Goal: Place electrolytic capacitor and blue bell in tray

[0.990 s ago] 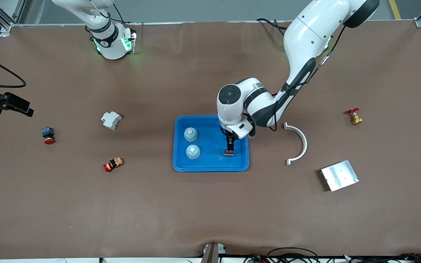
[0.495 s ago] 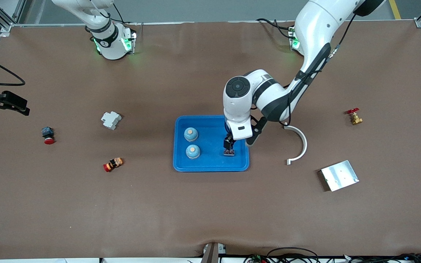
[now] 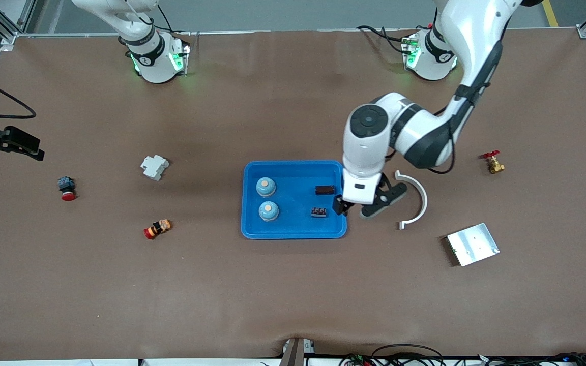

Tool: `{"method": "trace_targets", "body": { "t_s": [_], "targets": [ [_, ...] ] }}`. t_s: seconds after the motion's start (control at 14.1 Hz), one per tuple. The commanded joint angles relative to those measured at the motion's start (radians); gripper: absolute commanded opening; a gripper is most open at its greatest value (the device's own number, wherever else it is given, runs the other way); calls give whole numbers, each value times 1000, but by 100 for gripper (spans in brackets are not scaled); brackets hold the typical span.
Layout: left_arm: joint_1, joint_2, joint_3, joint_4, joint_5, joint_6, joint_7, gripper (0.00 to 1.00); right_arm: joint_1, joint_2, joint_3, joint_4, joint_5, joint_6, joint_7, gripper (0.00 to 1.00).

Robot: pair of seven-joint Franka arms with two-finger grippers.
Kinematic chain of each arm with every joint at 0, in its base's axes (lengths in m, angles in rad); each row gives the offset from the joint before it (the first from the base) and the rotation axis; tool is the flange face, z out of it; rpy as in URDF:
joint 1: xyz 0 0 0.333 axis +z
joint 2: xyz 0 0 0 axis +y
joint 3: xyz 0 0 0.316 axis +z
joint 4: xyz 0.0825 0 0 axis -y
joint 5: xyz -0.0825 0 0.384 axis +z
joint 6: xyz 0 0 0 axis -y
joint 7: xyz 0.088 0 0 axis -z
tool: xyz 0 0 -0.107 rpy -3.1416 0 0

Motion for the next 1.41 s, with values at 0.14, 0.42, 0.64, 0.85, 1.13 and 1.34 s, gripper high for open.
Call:
{"method": "trace_targets", "body": {
  "t_s": [0.14,0.42,0.64,0.85,1.13,1.34],
  "targets": [
    [104,-25,-9,-8,-22,-15,342,100,2,-7,-8,-4,20,-11,23,100],
    [193,-34,-16,-13,-31,-15,559,100,10,-9,-10,0,18,-31,23,100],
    [259,-51,-44,-11,-92,-15,707,100,8,-9,-10,-1,20,-31,23,100],
    [360,-78,-80,-13,-141,-37,876,100,11,-9,-10,-3,20,-32,23,100],
    [504,-106,-162,-11,-177,-87,1027,100,100,-9,-102,-3,20,-31,23,100],
    [540,-120,-194,-8,-183,-98,1030,100,102,-9,-111,-3,23,-29,23,100]
  ]
}}
